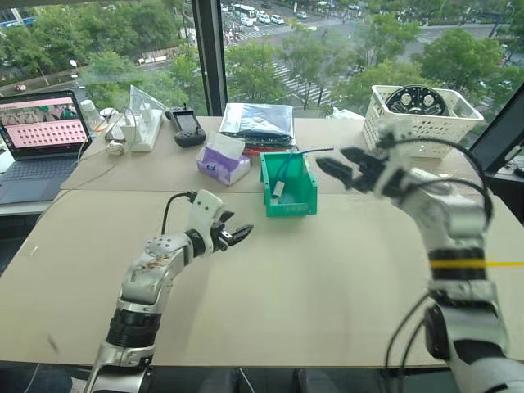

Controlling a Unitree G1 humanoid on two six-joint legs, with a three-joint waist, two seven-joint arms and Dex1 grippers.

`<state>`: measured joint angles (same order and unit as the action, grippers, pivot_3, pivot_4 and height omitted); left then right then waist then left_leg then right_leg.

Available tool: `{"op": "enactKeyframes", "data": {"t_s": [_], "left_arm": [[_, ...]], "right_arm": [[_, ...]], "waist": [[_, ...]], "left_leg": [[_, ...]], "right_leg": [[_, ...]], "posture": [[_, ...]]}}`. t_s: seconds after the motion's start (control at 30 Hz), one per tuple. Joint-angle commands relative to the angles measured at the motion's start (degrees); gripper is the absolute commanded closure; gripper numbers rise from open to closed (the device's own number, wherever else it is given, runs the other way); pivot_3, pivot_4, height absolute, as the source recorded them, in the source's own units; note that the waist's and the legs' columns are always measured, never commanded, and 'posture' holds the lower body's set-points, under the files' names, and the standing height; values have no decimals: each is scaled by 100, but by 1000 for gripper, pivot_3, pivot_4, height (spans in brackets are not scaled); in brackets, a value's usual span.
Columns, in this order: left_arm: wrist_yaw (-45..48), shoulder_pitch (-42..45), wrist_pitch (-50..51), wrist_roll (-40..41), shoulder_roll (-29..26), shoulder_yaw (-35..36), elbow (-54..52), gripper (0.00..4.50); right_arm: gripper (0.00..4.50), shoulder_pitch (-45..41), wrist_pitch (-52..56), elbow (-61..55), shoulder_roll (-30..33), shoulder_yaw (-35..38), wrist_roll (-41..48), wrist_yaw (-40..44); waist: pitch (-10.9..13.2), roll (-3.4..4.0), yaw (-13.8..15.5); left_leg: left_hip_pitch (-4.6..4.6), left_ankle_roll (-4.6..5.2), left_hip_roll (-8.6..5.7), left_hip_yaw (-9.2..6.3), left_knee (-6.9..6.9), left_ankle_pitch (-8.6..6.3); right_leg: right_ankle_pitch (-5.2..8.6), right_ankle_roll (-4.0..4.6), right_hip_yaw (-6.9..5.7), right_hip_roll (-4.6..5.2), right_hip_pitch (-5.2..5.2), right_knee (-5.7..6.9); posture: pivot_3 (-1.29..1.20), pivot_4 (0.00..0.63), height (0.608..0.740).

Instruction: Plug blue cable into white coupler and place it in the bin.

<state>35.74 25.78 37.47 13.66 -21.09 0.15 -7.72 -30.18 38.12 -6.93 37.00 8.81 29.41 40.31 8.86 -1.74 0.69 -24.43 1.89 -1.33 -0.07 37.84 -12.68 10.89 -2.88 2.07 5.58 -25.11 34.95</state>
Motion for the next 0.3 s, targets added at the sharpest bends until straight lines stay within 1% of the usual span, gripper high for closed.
{"op": "enactKeyframes", "data": {"t_s": [0.03,0.07,0.13,0.23,0.3], "left_arm": [[317,79,-257,275,-145,192,151,1087],[414,93,-265,351,-183,240,245,1087],[437,113,-384,403,-204,342,438,1087],[540,136,-579,422,-314,403,699,1087],[635,154,-440,503,-433,431,814,1087]], "right_arm": [[39,1242,-310,-1297,371,316,-165,164],[39,1523,-417,-1435,427,290,-302,136],[39,2081,-631,-1474,303,452,-392,-23],[39,2363,-908,-1369,41,474,-528,-271],[39,2369,-1040,-1326,-85,394,-634,-374]], "waist": [[0,1,-24],[1,1,-46],[4,-5,-73],[9,-10,-143],[11,-12,-160]], "left_leg": [[3,0,1,8,1,0],[3,0,0,15,1,0],[23,0,0,27,9,2],[60,-7,16,41,25,10],[85,-11,28,43,28,24]], "right_leg": [[0,0,6,-1,0,1],[0,0,11,0,-1,-1],[2,-3,19,1,10,-11],[6,-3,24,-15,40,-10],[25,-32,25,-30,61,-9]], "posture": [[0,150,740],[0,150,740],[0,150,740],[0,150,740],[0,150,740]]}}
